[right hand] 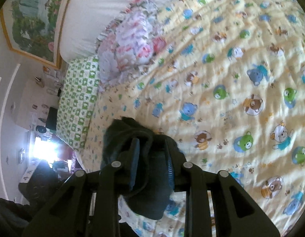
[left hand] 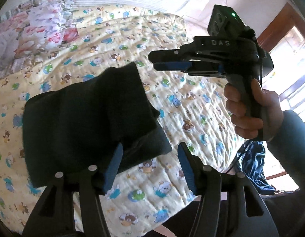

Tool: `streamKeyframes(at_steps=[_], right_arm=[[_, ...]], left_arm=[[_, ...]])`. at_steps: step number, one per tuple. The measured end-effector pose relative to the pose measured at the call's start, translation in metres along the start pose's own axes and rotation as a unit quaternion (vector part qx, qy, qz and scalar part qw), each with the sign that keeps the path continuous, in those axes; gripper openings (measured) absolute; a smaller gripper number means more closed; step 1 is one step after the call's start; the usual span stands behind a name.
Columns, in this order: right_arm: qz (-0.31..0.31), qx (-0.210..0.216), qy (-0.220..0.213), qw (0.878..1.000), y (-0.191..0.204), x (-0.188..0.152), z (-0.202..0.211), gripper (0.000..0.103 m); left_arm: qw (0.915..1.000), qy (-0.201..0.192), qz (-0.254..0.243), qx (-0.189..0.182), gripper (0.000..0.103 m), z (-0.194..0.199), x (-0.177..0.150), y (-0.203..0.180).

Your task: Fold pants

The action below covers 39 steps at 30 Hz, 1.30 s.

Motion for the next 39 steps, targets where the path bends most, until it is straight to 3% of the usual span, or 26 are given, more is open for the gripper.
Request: streamKeyframes(at_steps=[6, 13, 18, 23, 27, 29, 32, 34, 39], right_arm=[[0.017, 0.02, -0.02, 0.999, 0.036, -0.012, 0.004, 0.031], [0.046, -0.001, -0.011, 0.999, 0.067, -0.028, -0.019, 0.031], [0.081, -0.115, -0.041, 0.989, 0.076, -0.035, -0.031, 0.032], [0.116, -0.175, -0.046, 0.977, 0.08, -0.052, -0.041, 0.032], [0.094, -0.25, -0.03, 0.963, 0.047, -0.063, -0.048, 0.032], [0.063, -0.268, -0.017, 0.961, 0.022, -0.068, -0.05, 0.032], [-0.004, -0.218, -0.018, 0.976, -0.003, -0.07, -0.038, 0.036], [-0.024, -0.207, -0.022, 0.978, -0.008, -0.068, -0.033, 0.041], [-0.059, -0.176, -0.031, 0.982, -0.008, -0.065, -0.017, 0.041]], left_arm=[[0.9993, -0.013, 0.036, 0.003, 0.058, 0.027, -0.009, 0.032], [0.9945, -0.024, 0.09, 0.047, 0.059, 0.053, -0.012, 0.091], [0.9884, -0.006, 0.13, 0.079, 0.059, 0.055, -0.018, 0.134], [0.9853, 0.006, 0.148, 0.085, 0.059, 0.052, -0.025, 0.155], [0.9849, 0.023, 0.149, 0.084, 0.059, 0.039, -0.034, 0.159], [0.9845, 0.035, 0.152, 0.08, 0.059, 0.03, -0.039, 0.163], [0.984, 0.047, 0.157, 0.071, 0.06, 0.02, -0.046, 0.167], [0.983, 0.051, 0.165, 0.062, 0.061, 0.015, -0.05, 0.171], [0.9816, 0.05, 0.177, 0.052, 0.062, 0.017, -0.051, 0.179]])
Point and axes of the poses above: each gripper's, at about its wrist camera, not at the fingertips, and z roughly against the way its jaws point, y to its left, x to its top, the point moved 1 cm from there along -z, roughly the way its jaws point, and after that the axes turned 15 degrees about -z, right-handed, at the moved point
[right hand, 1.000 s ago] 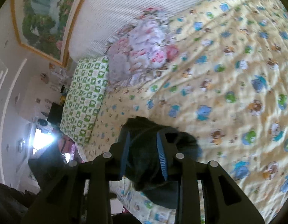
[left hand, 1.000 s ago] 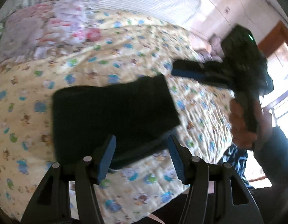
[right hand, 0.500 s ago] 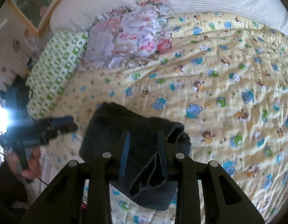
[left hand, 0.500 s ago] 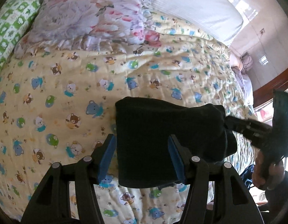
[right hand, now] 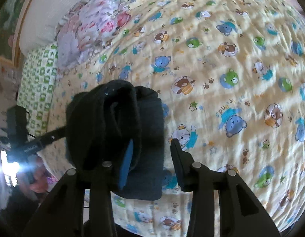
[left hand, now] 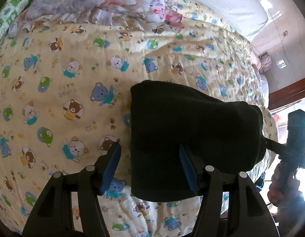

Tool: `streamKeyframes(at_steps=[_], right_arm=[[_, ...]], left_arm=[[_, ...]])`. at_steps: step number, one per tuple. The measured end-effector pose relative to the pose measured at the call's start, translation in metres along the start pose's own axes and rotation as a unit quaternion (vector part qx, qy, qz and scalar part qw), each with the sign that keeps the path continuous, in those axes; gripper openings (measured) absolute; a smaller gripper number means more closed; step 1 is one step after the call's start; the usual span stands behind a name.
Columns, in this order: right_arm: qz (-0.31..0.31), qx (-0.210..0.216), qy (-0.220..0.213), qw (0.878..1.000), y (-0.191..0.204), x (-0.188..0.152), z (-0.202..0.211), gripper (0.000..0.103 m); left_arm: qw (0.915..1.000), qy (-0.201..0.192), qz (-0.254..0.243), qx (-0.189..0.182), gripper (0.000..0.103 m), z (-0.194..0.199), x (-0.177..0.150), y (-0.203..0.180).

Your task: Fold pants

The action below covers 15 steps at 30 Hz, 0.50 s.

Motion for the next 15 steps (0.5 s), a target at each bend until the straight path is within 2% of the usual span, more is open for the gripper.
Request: streamKeyframes(at_steps=[3, 5, 6, 12, 15], right_arm=[[0.011, 0.008, -0.028, 1.0, 0.014, -0.004, 0.02, 0.045], [0.018, 0.01, -0.052, 0.998, 0.026, -0.006, 0.031, 0.064], [0.024, 0.014, -0.063, 0.998, 0.032, -0.006, 0.038, 0.066], [0.025, 0.021, -0.058, 0.998, 0.044, -0.004, 0.034, 0.073], [-0.001, 0.036, -0.047, 0.998, 0.038, -0.002, 0.03, 0.073]], left_arm=[[1.0, -0.003, -0.005, 0.006, 0.062, 0.005, 0.001, 0.001], [1.0, -0.003, -0.004, 0.005, 0.062, 0.006, 0.003, 0.003], [1.0, -0.003, -0.003, 0.006, 0.063, 0.006, 0.003, 0.003], [1.0, 0.003, 0.004, -0.001, 0.063, 0.0, 0.003, 0.007], [1.0, 0.004, 0.006, -0.002, 0.064, 0.0, 0.003, 0.008]])
Point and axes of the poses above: each gripper's, at about its wrist camera, not at the fingertips, and z roughly against the way its jaws point, y to its left, x to its top, the point moved 1 cm from there along -z, roughly the way its jaws point, and after that the axes turned 15 degrees about -z, right-handed, at the moved point
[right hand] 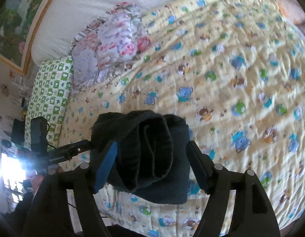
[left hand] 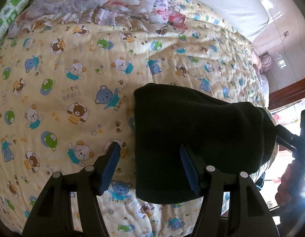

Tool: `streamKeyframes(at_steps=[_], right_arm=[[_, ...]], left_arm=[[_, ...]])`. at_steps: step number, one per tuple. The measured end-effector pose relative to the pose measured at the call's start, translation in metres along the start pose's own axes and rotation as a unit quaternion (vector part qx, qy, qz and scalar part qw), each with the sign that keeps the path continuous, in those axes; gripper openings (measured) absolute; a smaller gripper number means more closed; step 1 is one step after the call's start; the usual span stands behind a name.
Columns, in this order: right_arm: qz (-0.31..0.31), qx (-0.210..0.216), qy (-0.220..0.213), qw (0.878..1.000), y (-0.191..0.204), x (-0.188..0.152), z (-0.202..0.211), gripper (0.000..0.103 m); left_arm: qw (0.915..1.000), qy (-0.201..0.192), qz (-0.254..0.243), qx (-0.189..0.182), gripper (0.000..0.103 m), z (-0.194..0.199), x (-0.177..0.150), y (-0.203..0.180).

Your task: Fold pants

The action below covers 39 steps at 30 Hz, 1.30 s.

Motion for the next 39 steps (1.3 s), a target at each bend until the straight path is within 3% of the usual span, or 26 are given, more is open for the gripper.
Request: streamKeyframes(at_steps=[4, 7, 8, 10, 13, 20, 25, 28, 32, 34, 39], right_arm=[[-0.007, 0.029, -0.018, 0.999, 0.005, 0.0, 0.016, 0.074], [0.019, 0.022, -0.016, 0.999, 0.017, -0.004, 0.012, 0.091], [0.028, 0.011, -0.006, 1.0, 0.018, -0.006, 0.005, 0.092], [0.029, -0.015, 0.012, 0.999, 0.013, -0.011, -0.012, 0.092], [-0.002, -0.021, 0.04, 0.999, -0.009, -0.012, -0.031, 0.092], [-0.106, 0.047, 0.095, 0.989, -0.056, -0.016, -0.058, 0.092], [-0.109, 0.062, 0.098, 0.987, -0.059, -0.016, -0.061, 0.092], [-0.11, 0.074, 0.103, 0.986, -0.059, -0.013, -0.062, 0.08], [-0.112, 0.084, 0.109, 0.984, -0.064, -0.012, -0.064, 0.08], [-0.114, 0.09, 0.111, 0.983, -0.067, -0.012, -0.064, 0.077], [-0.105, 0.095, 0.11, 0.984, -0.068, -0.013, -0.058, 0.06]], left_arm=[[1.0, 0.001, -0.001, 0.001, 0.064, 0.0, 0.0, 0.0], [1.0, 0.005, -0.004, -0.001, 0.065, -0.004, 0.002, 0.0], [1.0, 0.007, -0.004, -0.003, 0.065, -0.005, 0.002, 0.0], [0.9999, 0.008, -0.005, -0.005, 0.066, -0.009, 0.003, 0.0], [0.9998, 0.011, 0.001, -0.018, 0.067, -0.012, 0.002, 0.003], [0.9971, 0.023, 0.042, -0.06, 0.074, -0.027, -0.003, 0.015], [0.9944, 0.036, 0.058, -0.08, 0.074, -0.04, -0.003, 0.012], [0.9939, 0.035, 0.055, -0.089, 0.074, -0.042, -0.003, 0.008], [0.9902, 0.032, 0.077, -0.113, 0.074, -0.047, -0.004, 0.007], [0.9909, 0.024, 0.075, -0.109, 0.07, -0.046, -0.004, 0.003], [0.9921, -0.001, 0.065, -0.107, 0.038, -0.037, -0.003, -0.006]])
Point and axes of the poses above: each gripper's, at about its wrist camera, not at the fingertips, and z roughly against the way its jaws point, y to its left, x to its top, the point moved 1 cm from there along -z, roughly the way its jaws point, and after that the axes turned 15 degrees about -z, right-handed, at the moved point
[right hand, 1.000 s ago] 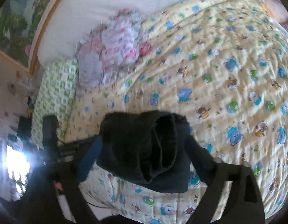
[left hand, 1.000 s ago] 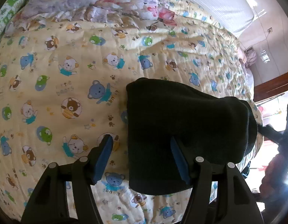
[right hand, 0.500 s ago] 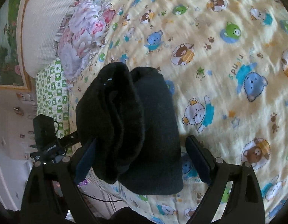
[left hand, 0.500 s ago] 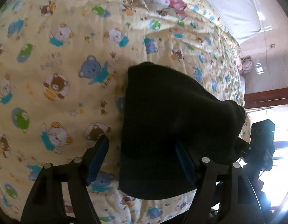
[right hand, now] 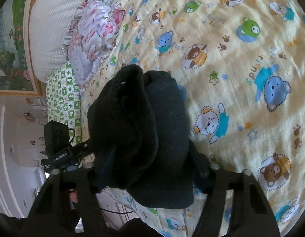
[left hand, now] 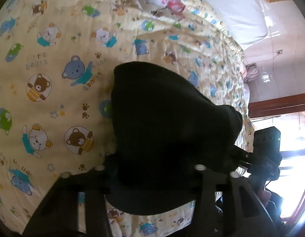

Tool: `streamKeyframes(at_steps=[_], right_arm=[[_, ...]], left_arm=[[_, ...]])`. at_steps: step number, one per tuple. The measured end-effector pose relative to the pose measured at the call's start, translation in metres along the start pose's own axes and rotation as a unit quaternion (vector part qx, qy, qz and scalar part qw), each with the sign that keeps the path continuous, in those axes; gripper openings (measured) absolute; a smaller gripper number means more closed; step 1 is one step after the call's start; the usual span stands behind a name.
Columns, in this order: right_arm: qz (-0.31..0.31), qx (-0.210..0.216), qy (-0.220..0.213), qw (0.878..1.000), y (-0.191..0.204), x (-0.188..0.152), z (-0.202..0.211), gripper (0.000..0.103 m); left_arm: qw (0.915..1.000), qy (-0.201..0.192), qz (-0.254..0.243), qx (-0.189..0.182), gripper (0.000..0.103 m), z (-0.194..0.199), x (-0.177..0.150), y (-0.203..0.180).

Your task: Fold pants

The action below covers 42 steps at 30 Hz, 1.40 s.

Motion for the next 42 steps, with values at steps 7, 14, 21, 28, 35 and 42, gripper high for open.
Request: streamKeyframes(at_steps=[7, 14, 21, 28, 35, 42], right_arm=[[0.048, -0.005, -0.003, 0.999, 0.023, -0.006, 0.008, 0.047], [0.082, 0.005, 0.008, 0.997, 0.051, -0.004, -0.002, 0.047], [0.134, 0.014, 0.027, 0.991, 0.102, 0.011, -0.037, 0.047], [0.165, 0.005, 0.037, 0.986, 0.145, 0.038, -0.081, 0.047], [0.178, -0.008, 0.048, 0.983, 0.165, 0.056, -0.109, 0.047], [0.163, -0.05, 0.07, 0.983, 0.153, 0.063, -0.133, 0.057]], left_arm=[[0.9994, -0.031, -0.01, 0.013, 0.028, 0.023, -0.002, -0.01], [0.9971, -0.065, -0.006, 0.039, 0.028, 0.06, -0.005, -0.001], [0.9913, -0.101, 0.007, 0.084, 0.028, 0.099, 0.009, 0.033], [0.986, -0.115, 0.017, 0.12, 0.028, 0.109, 0.036, 0.069], [0.9839, -0.113, 0.023, 0.136, 0.028, 0.108, 0.048, 0.094], [0.9845, -0.099, 0.018, 0.143, 0.033, 0.093, 0.036, 0.101]])
Point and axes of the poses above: each gripper's, at about its wrist camera, not at the fingertips, and z roughly against the way its jaws point, y to its left, x to its top, the point moved 1 cm from there along -z, roughly the way its jaws point, and after that the axes turned 15 degrees about -z, right-handed, at the moved point
